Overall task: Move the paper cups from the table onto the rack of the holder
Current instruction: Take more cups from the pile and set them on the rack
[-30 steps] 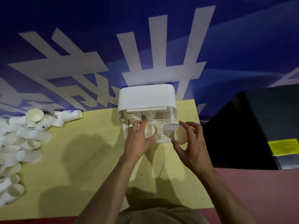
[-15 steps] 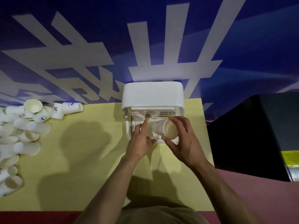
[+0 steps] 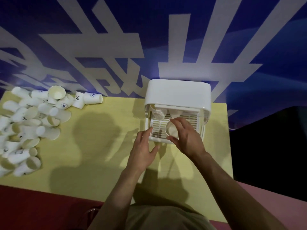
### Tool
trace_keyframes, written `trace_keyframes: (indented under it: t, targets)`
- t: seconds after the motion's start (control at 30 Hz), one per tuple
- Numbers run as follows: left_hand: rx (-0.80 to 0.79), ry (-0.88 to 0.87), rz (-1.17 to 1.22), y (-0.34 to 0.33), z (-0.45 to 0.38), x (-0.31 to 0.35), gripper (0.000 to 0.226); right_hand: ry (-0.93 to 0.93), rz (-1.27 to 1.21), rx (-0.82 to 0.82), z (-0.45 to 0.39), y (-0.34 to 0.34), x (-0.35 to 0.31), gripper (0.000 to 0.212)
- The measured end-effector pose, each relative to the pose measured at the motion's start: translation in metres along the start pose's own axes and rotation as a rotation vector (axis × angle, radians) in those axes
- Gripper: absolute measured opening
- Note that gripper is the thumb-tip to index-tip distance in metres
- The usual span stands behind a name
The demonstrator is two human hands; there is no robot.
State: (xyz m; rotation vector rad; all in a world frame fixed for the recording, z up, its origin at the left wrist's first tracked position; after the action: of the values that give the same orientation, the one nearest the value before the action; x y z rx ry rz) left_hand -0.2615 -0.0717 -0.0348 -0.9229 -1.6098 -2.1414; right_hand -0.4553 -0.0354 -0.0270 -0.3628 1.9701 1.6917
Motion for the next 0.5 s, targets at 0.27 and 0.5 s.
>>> trace_keyframes:
  t: [0.27, 0.5]
  targets:
    - [0.035, 0.071, 0.022, 0.028, 0.013, -0.029, 0.072, -0.018, 0.056, 0.033, -0.006, -0.008, -0.009, 0.075]
    - [0.087, 0.119, 0.065, 0.071, 0.012, -0.078, 0.070, 0.042, 0.028, 0.099, -0.002, -0.009, -0.073, 0.064]
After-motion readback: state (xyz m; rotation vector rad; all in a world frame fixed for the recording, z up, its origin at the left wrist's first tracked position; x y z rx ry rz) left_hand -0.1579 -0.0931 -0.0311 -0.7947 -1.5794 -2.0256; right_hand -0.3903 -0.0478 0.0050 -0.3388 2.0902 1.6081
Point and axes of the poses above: each hand's wrist, its own z-axis away from the middle knuckle, its own y-axis out of the back of the hand, x = y × z, the point moved 5 cm from there along -z, towards the middle knuckle, and after that the axes turned 8 degrees about x, right-handed, at the moved point
